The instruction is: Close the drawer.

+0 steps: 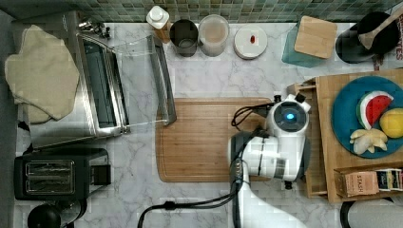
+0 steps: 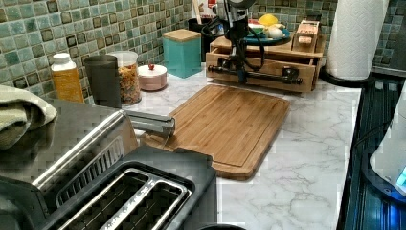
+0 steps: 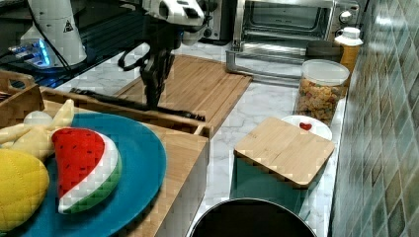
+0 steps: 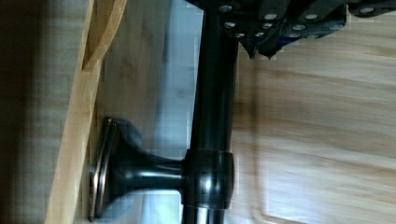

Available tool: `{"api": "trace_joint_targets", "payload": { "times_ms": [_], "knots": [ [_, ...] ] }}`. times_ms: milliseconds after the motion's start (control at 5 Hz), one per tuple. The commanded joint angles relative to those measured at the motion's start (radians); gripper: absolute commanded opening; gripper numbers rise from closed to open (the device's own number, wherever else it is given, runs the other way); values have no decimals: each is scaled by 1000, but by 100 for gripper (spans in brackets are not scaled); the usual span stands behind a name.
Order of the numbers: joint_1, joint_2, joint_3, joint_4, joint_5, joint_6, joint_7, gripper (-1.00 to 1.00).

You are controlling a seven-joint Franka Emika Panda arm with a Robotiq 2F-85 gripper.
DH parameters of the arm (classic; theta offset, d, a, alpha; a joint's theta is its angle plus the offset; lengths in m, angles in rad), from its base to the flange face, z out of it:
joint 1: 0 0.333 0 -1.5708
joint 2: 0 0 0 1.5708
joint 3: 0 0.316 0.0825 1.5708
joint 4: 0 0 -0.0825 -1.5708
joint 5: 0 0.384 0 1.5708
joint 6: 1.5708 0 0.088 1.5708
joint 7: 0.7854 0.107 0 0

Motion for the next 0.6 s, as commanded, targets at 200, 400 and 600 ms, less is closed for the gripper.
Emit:
{"api": "trace_joint_targets", "payload": {
  "times_ms": [200, 400, 600],
  "knots": [
    [-190, 0, -133, 179, 110, 15, -170, -100],
    [-180, 1, -143, 179, 114, 16, -173, -100],
    [-179, 1, -144, 178, 114, 16, -173, -100]
  ]
}}
